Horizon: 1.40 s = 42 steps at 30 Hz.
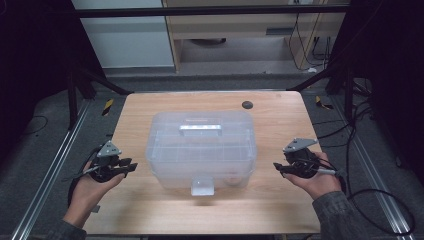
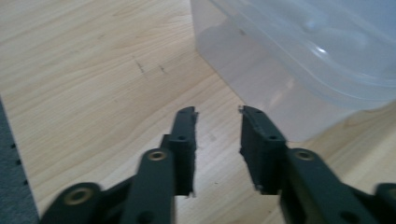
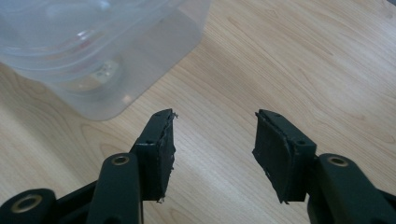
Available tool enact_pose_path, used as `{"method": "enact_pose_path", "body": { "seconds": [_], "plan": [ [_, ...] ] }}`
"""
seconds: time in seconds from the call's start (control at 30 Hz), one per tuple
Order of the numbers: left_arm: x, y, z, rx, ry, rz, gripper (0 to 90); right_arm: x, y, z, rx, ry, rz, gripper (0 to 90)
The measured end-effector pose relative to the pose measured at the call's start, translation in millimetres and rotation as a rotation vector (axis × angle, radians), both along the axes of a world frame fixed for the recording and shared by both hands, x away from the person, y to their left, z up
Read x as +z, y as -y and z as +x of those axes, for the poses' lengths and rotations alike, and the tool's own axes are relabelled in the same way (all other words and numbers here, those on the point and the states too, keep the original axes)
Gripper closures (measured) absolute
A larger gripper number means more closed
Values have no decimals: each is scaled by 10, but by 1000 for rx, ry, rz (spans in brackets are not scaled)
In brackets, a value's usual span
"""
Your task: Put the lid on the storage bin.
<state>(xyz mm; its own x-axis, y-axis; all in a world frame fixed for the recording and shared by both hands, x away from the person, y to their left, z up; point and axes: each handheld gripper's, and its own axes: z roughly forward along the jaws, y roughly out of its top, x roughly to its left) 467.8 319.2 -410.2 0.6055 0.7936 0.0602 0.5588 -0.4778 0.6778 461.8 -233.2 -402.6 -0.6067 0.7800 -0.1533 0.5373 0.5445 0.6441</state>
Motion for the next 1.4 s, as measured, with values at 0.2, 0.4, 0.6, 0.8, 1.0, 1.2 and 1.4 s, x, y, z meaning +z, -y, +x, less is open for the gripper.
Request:
{"method": "enact_pose_path", "body": {
  "seconds": [0.2,0.4,0.6,0.8,1.0,1.2,1.4],
  "plan": [
    [-67,-30,146,42,-19,24,301,-74,31,103,-35,-6,9,393],
    [-99,-94,269,95,-23,35,140,-112,38,247,-87,-2,30,283],
    [-150,-148,388,116,-10,23,75,-128,49,390,-132,3,51,212],
    [-182,-157,453,112,-15,28,61,-172,50,526,-177,-34,73,133],
    [-190,-144,567,119,-37,37,58,-252,65,687,-221,-124,95,73],
    [-274,-78,724,119,-85,91,58,-368,99,833,-259,-185,92,77],
    [-351,-23,837,114,-124,124,58,-435,158,958,-303,-228,97,85]
  ]
}}
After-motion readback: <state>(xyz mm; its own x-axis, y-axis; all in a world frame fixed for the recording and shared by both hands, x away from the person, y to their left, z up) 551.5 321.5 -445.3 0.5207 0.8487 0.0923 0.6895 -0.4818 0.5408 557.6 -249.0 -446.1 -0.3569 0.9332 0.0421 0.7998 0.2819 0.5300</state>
